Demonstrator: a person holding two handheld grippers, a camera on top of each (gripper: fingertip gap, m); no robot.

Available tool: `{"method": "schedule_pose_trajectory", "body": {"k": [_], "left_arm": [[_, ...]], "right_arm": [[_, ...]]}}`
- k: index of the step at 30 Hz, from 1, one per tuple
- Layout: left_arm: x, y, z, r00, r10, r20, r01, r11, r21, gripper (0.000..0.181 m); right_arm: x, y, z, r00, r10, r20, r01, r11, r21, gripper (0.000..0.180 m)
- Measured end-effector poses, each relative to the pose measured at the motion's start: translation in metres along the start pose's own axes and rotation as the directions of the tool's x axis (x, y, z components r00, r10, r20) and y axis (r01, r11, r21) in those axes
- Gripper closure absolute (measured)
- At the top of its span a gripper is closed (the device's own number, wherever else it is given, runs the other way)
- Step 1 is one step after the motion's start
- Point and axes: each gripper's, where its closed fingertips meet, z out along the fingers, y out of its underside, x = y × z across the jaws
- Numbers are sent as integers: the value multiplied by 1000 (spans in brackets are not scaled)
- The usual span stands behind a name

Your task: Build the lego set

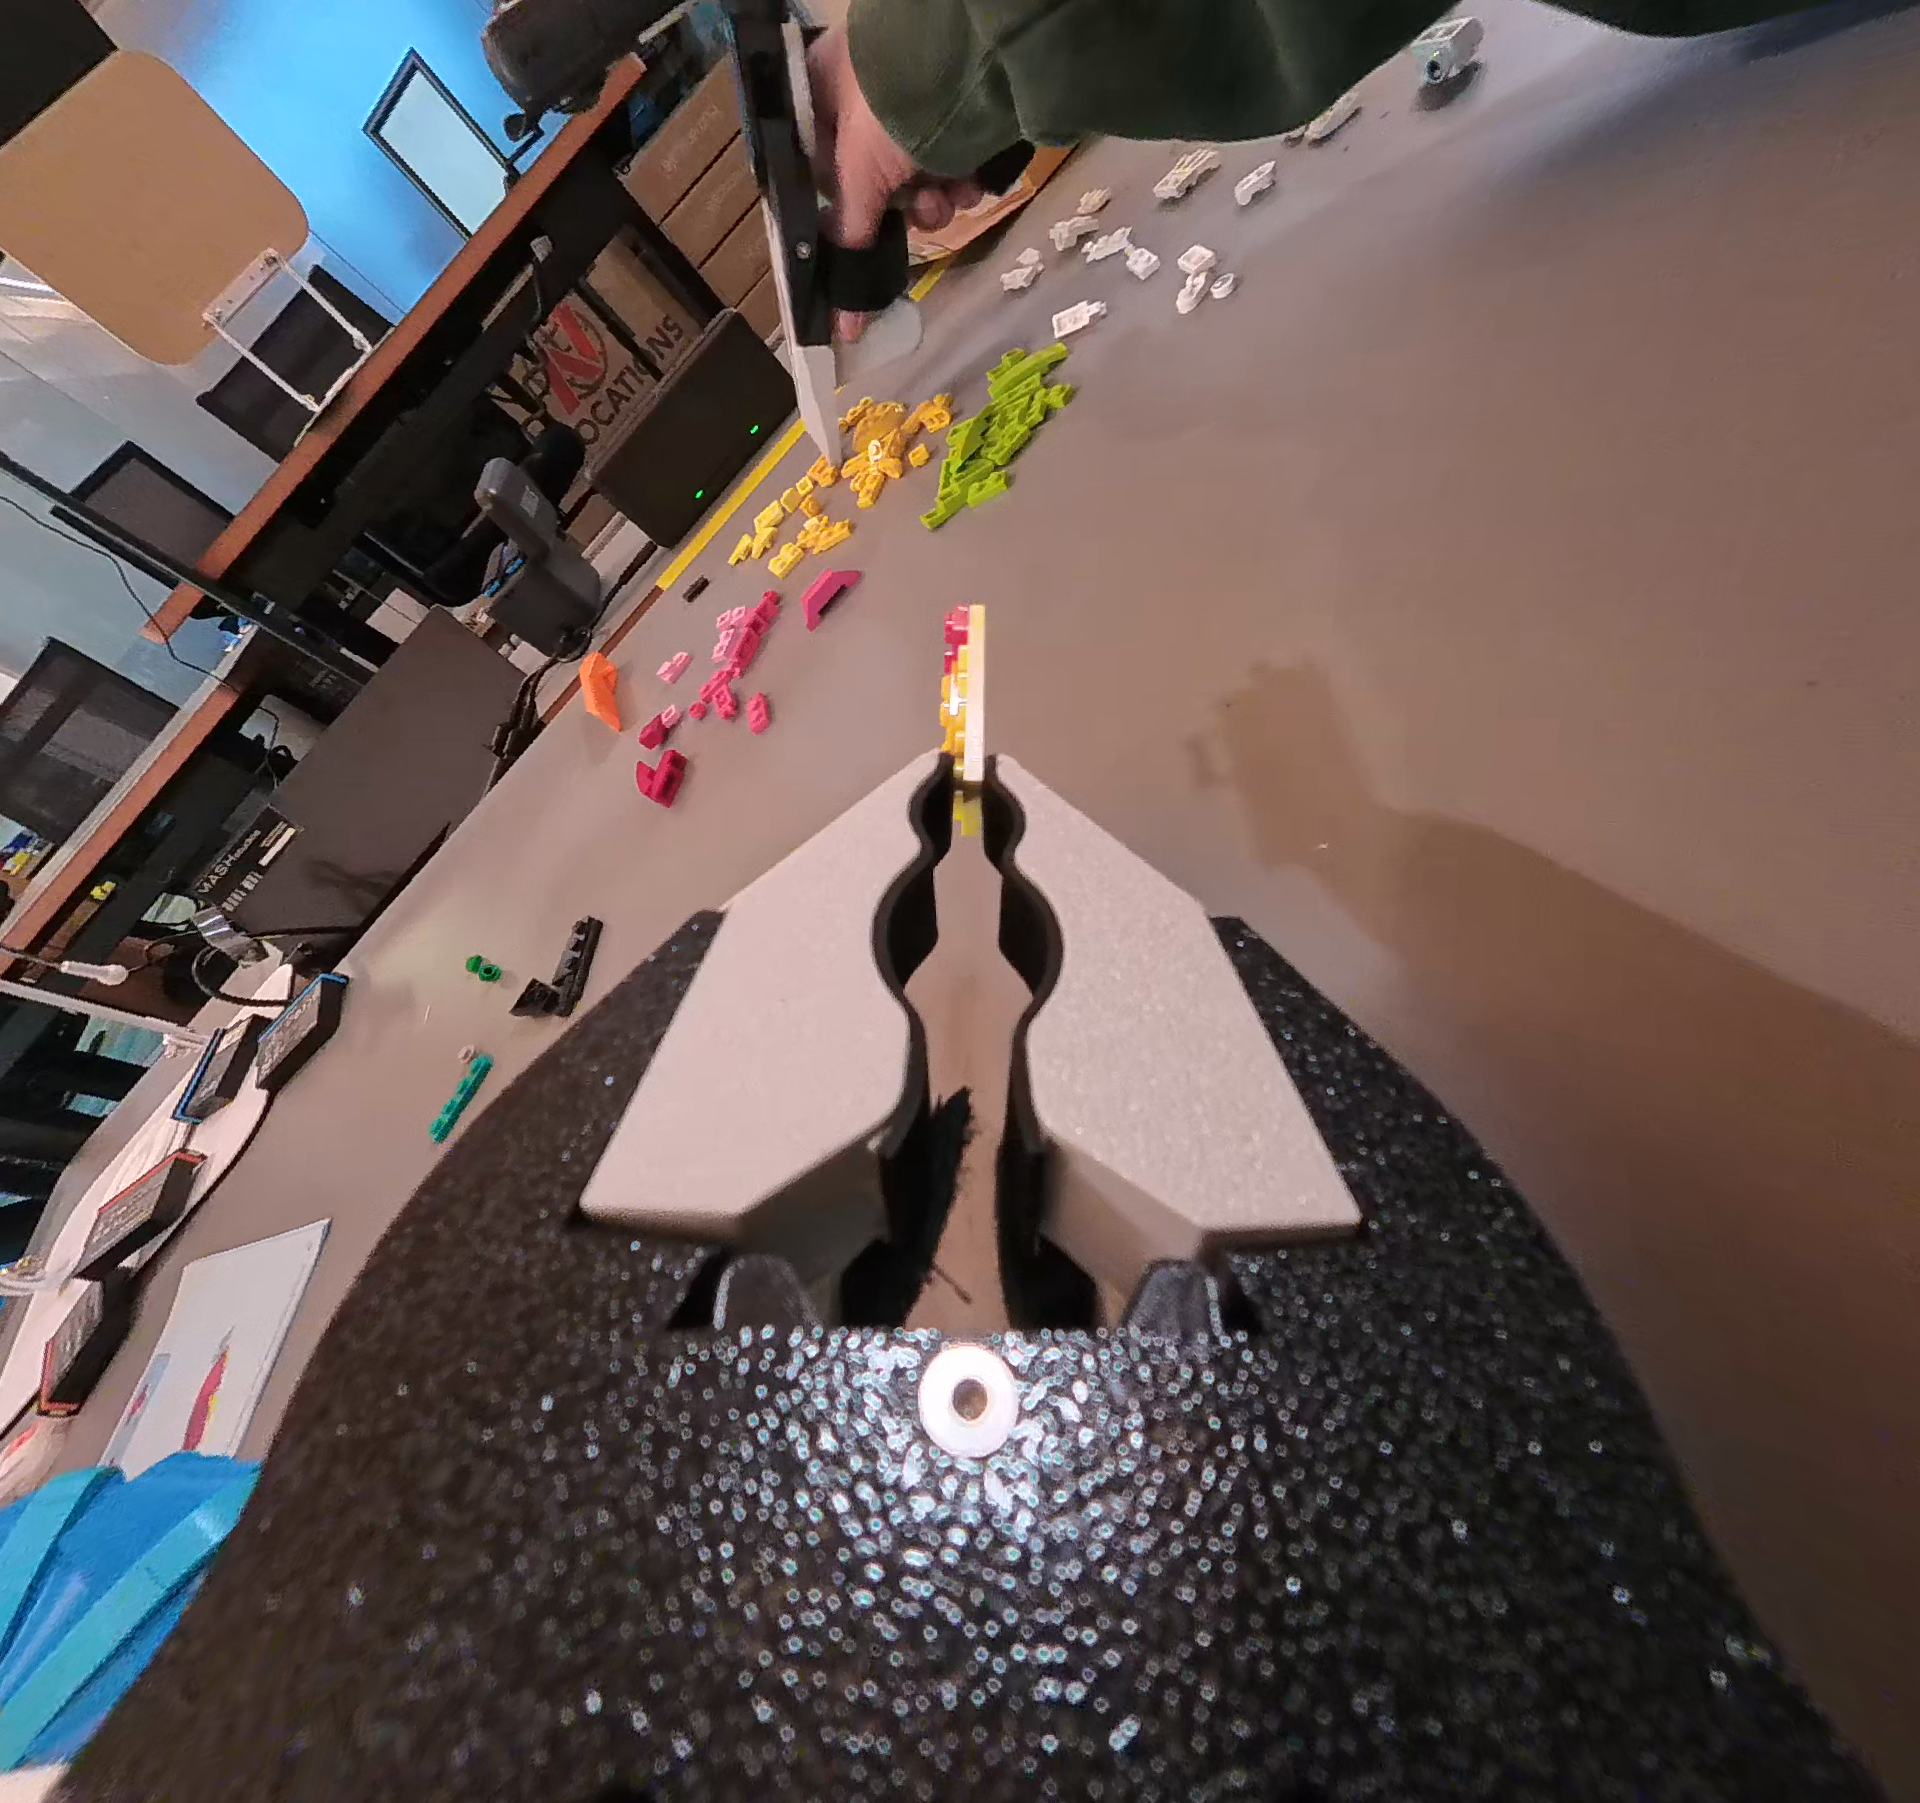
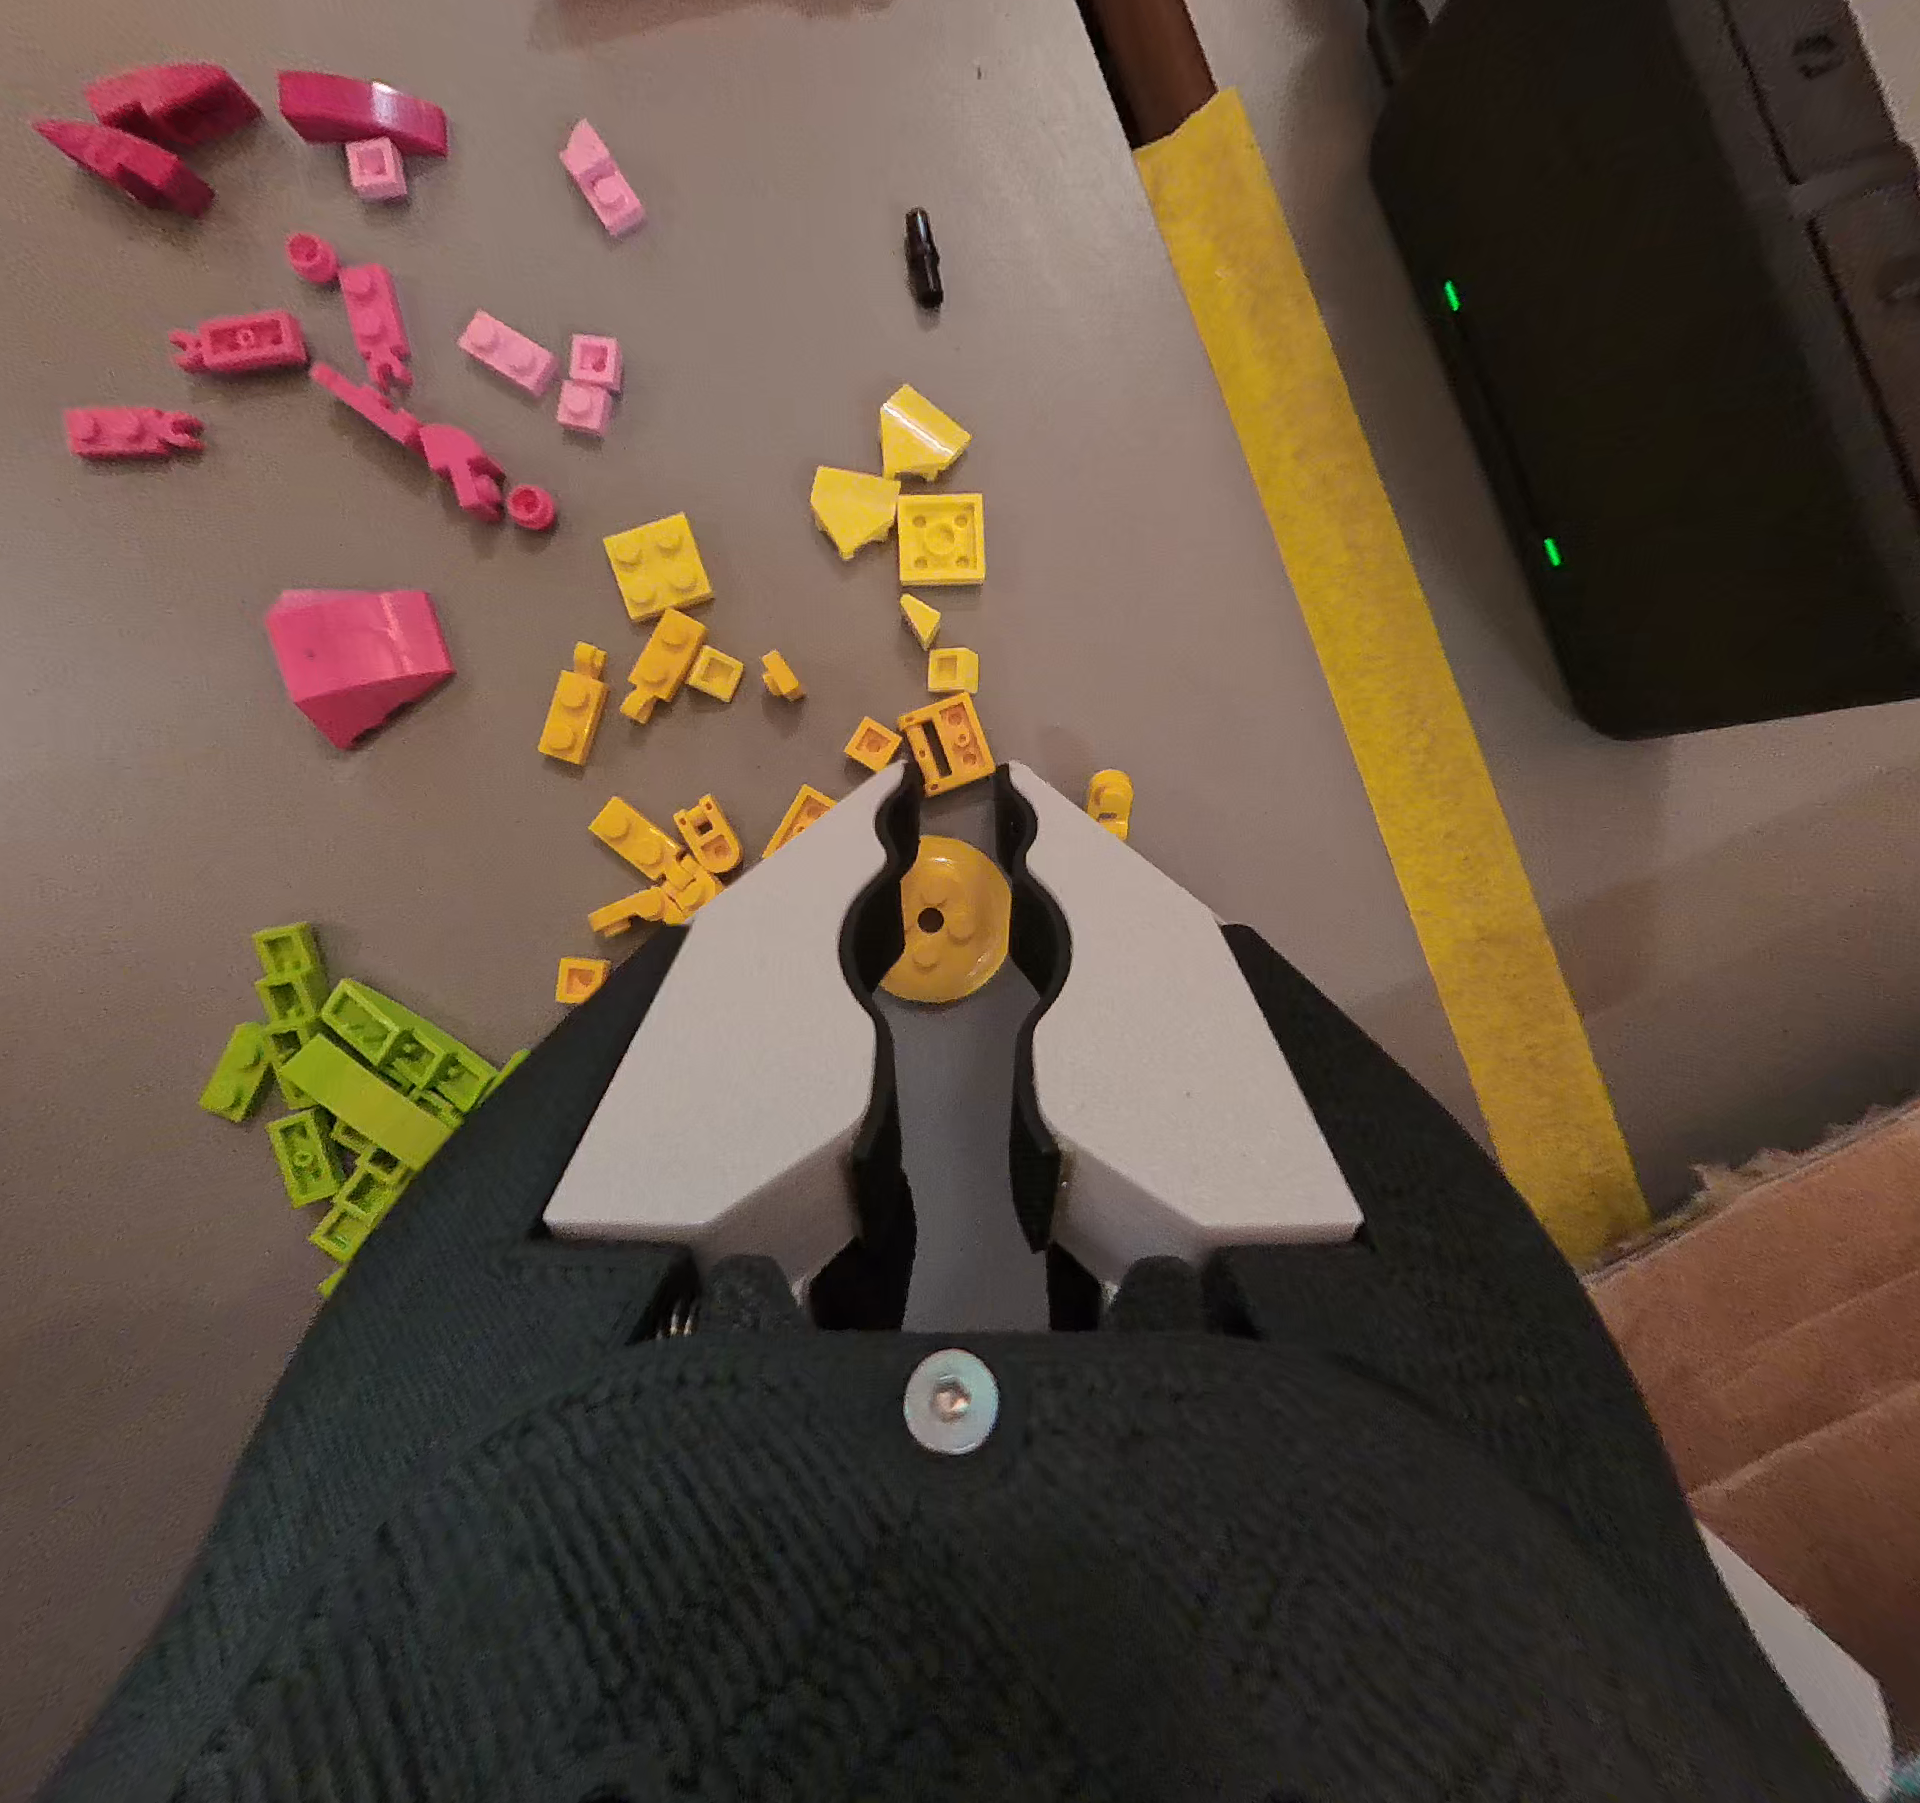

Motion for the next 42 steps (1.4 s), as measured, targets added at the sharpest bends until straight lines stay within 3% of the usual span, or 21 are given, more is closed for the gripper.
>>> {"method": "schedule_pose_trajectory", "body": {"k": [4,7,11,13,16,18,20,22,24,27,29,30,31,32,34,35,37,42], "left_arm": [[-4,3,-1,996,73,44,-71,997,-32,178],[-10,5,-2,976,186,112,-178,981,-80,178],[-12,5,-4,965,223,135,-211,973,-99,178],[-13,6,-5,969,207,137,-195,976,-100,178],[-13,8,-6,971,193,138,-180,978,-103,179],[-12,8,-6,972,191,136,-177,979,-103,178],[-12,9,-6,973,186,135,-173,979,-106,179],[-12,9,-7,975,179,135,-165,981,-105,179],[-12,10,-8,976,168,136,-154,983,-104,179],[-12,10,-9,979,156,133,-143,984,-102,179],[-12,10,-9,980,150,130,-138,986,-99,178],[-11,10,-10,981,148,128,-137,986,-97,179],[-11,10,-10,981,148,128,-136,986,-96,179],[-11,10,-10,980,148,129,-137,986,-94,179],[-11,9,-10,979,154,132,-142,985,-95,178],[-11,9,-11,978,162,132,-150,984,-96,179],[-10,9,-11,974,182,133,-170,980,-100,178],[-7,8,-12,963,232,134,-218,969,-113,178]], "right_arm": [[-12,-17,-18,989,-126,-72,131,989,66,167],[-43,-36,-40,945,-297,-134,314,941,129,167],[-112,-39,-59,770,-606,-202,632,768,106,168],[-145,-28,-59,588,-776,-228,798,602,11,167],[-176,-7,-55,143,-967,-211,954,191,-230,168],[-188,3,-53,-199,-968,-151,921,-132,-368,168],[-198,7,-52,-482,-871,-93,807,-399,-436,168],[-209,15,-48,-631,-774,-48,712,-553,-433,168],[-223,28,-45,-687,-726,-29,682,-631,-370,168],[-245,37,-50,-640,-765,-73,751,-602,-271,163],[-252,37,-60,-484,-869,-101,867,-460,-192,155],[-253,35,-65,-359,-927,-112,928,-341,-149,150],[-252,34,-69,-182,-977,-112,981,-172,-94,150],[-250,35,-71,60,-995,-80,998,62,-24,152],[-258,43,-67,571,-810,134,806,584,97,147],[-264,44,-66,701,-673,237,662,737,136,144],[-258,43,-60,783,-560,270,532,829,176,138],[-245,47,-48,836,-413,361,361,910,205,143]]}}
